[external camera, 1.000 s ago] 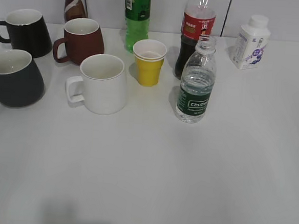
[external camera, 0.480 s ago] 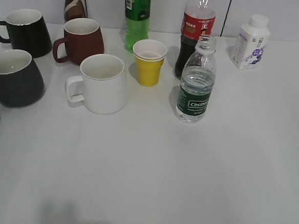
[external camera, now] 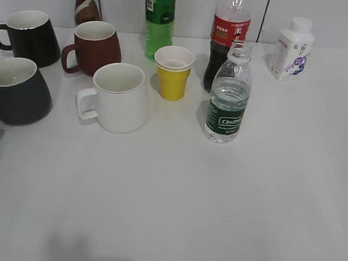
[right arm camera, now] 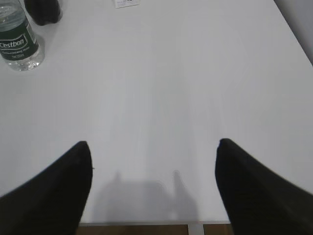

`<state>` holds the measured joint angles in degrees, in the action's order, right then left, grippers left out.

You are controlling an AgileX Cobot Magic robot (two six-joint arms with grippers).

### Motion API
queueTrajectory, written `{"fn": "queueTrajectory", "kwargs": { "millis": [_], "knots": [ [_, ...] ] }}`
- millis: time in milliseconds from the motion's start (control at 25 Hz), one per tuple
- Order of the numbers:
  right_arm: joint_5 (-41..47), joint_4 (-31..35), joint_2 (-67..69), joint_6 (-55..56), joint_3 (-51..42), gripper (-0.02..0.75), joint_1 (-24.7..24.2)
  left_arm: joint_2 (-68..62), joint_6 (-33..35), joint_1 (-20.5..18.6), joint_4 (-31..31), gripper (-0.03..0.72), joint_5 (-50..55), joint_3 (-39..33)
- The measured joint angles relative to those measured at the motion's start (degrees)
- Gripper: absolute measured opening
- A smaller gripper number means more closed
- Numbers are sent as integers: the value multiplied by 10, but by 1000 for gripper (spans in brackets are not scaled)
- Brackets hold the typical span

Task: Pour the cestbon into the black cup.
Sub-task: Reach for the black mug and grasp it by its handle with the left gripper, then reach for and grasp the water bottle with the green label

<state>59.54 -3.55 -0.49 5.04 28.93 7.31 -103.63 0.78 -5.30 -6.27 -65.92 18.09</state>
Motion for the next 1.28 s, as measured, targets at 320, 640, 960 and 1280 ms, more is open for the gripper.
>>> {"fn": "queueTrajectory", "kwargs": {
  "millis": [320, 640, 960, 1280],
  "knots": [
    [0, 0, 0, 0, 0, 589, 0, -17, 0, 0, 0, 298, 34, 47],
    [0, 4, 0, -1, 0, 589, 0, -43, 4, -1, -15, 63, 25, 64],
    [-214, 48, 69, -133, 12, 589, 0, 10, 12, -2, -33, 54, 21, 64],
    [-540, 117, 274, -167, -23, 577, 1, 84, 13, -2, -76, 53, 21, 64]
  ]
}}
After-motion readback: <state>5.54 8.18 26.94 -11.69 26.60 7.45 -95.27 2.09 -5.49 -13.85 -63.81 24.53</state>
